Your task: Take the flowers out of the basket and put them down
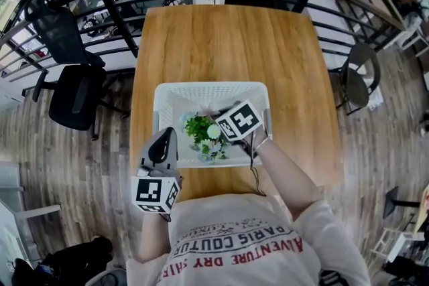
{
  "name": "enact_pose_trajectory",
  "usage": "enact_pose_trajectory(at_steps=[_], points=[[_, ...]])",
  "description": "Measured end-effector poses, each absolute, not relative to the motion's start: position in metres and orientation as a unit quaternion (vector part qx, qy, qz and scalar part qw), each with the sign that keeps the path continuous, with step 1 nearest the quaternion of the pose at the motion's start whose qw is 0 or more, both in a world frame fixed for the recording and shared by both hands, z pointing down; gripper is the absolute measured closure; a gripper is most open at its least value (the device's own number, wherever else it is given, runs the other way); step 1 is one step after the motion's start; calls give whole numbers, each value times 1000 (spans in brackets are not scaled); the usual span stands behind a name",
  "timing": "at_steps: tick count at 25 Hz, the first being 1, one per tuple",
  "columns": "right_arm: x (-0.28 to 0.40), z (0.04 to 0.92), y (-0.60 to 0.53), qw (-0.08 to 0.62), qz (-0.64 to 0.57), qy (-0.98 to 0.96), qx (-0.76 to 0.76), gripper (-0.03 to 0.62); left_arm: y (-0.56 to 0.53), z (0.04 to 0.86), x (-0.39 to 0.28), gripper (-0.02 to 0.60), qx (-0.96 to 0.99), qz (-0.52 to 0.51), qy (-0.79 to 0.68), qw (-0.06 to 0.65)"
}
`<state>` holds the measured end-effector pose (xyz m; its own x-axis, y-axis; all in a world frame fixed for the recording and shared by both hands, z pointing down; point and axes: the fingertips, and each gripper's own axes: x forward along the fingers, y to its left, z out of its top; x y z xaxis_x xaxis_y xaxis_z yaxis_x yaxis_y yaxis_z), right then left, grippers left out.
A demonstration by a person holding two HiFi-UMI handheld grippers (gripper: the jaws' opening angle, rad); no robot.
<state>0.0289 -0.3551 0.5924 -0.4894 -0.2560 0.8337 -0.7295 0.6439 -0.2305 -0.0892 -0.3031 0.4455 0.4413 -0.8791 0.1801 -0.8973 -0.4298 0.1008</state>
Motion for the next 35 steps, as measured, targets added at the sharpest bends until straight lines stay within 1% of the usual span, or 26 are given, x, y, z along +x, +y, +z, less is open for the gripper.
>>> enact_pose_trajectory(at_steps=[4,10,16,20,23,27,35], points=[[63,542,-350,380,246,-838,304,508,-293,435,-32,555,855,48,-510,79],[135,487,-343,345,194,-859,325,508,-281,414,46,555,862,37,-503,54],[196,446,-325,260,227,-886,308,520,-263,394,117,555,866,22,-499,32],[232,428,-320,249,203,-893,314,520,-257,387,152,555,866,15,-500,29],[261,433,-319,262,190,-887,330,520,-254,391,172,555,867,15,-497,33],[299,457,-314,272,210,-874,343,520,-250,399,202,555,873,19,-486,41],[362,548,-309,309,290,-828,368,519,-242,438,248,555,883,41,-461,77]])
